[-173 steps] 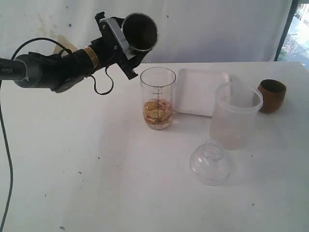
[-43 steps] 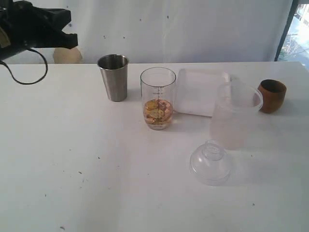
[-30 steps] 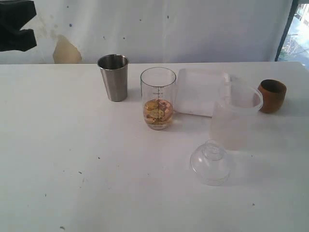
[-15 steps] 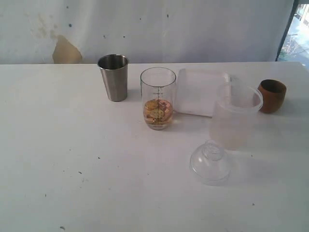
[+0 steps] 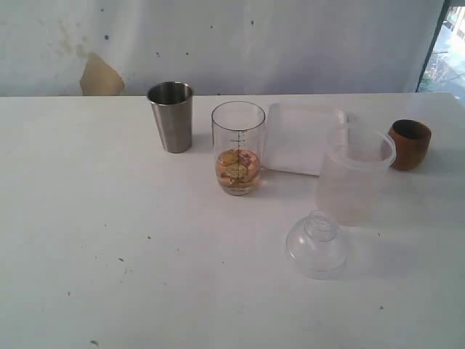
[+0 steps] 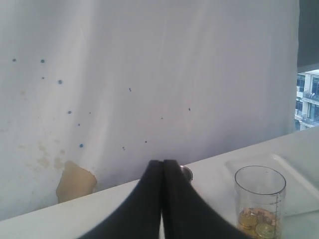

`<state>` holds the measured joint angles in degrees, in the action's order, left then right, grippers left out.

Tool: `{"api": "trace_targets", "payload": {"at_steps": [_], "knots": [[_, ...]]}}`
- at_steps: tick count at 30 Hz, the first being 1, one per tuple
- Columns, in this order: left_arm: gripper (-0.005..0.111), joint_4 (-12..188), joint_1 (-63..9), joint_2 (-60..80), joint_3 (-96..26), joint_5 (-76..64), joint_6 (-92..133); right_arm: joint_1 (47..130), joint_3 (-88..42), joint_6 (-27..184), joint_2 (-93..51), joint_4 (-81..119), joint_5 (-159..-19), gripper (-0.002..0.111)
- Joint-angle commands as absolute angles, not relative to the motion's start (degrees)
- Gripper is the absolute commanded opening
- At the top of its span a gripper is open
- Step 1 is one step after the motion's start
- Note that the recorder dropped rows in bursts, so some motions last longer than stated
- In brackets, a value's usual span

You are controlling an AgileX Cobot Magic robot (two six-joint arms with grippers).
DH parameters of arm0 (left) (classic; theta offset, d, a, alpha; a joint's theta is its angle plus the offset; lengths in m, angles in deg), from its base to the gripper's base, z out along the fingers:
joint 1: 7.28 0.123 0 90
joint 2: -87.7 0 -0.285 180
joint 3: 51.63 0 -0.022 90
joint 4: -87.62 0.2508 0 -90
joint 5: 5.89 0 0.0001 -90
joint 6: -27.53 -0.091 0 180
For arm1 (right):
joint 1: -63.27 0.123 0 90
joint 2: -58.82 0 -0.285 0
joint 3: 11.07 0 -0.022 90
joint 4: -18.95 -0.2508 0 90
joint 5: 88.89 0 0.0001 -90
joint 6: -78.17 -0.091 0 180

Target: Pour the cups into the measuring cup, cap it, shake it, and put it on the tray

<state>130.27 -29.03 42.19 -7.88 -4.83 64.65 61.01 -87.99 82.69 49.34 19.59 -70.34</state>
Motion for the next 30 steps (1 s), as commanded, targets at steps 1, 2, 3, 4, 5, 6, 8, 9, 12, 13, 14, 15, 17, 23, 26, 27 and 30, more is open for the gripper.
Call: {"api": "trace_targets", "payload": {"at_steps": [1,2,3,4,5,6,8,9,12,13,14,15,17,23,26,27,30], "knots": [[0.0,118.58,-29.51,42.6,-6.22,-5.0,64.59,61.23,-88.29,82.49,49.54,19.45,-70.72,0.0],[0.0,117.97,-29.51,42.6,-5.74,-4.68,61.72,61.23,-88.29,82.49,49.54,19.45,-70.72,0.0],[0.0,117.49,-29.51,42.6,-5.19,-4.35,57.82,61.23,-88.29,82.49,49.54,19.45,-70.72,0.0],[0.0,116.53,-29.51,42.6,-4.68,-4.06,53.82,61.23,-88.29,82.49,49.54,19.45,-70.72,0.0],[0.0,114.17,-29.51,42.8,-4.16,-3.9,50.69,61.23,-88.29,82.49,49.54,19.45,-70.72,0.0],[0.0,110.14,-29.51,42.98,-3.73,-3.77,48.14,61.23,-88.29,82.49,49.54,19.45,-70.72,0.0],[0.0,102.68,-29.25,43.69,-2.56,-3.77,36.47,61.23,-88.29,82.49,49.54,19.45,-70.72,0.0],[0.0,100.07,-28.94,44.15,-1.85,-3.77,31.06,61.23,-88.29,82.49,49.54,19.3,-70.72,0.0],[0.0,94.78,-27.0,46.48,0.31,-4.17,22.14,61.23,-88.29,82.49,49.54,19.3,-70.72,0.0],[0.0,94.67,-25.79,47.48,1.03,-4.17,22.26,61.23,-88.29,82.49,49.54,19.3,-70.72,0.0],[0.0,94.67,-24.36,48.6,1.75,-4.17,22.83,61.23,-88.29,82.49,49.54,19.3,-70.72,0.0],[0.0,93.83,-23.09,49.81,2.35,-4.24,22.86,61.23,-88.29,82.49,49.54,19.3,-70.72,0.0],[0.0,90.74,-19.44,52.43,3.9,-4.63,22.47,61.23,-88.29,82.49,49.54,19.3,-70.72,0.0],[0.0,78.87,-10.88,59.35,8.11,-4.52,10.64,61.23,-88.29,82.49,49.54,19.3,-70.72,0.0],[0.0,81.51,-10.3,63.33,10.41,-4.21,12.52,61.23,-88.29,82.49,49.54,19.3,-70.72,0.0],[0.0,82.43,-10.3,64.41,11.01,-4.21,14.52,61.23,-88.29,82.49,49.54,19.3,-70.72,0.0],[0.0,86.41,-10.27,68.43,12.98,-4.32,21.68,61.23,-88.29,82.49,49.54,19.3,-70.72,0.0]]}}
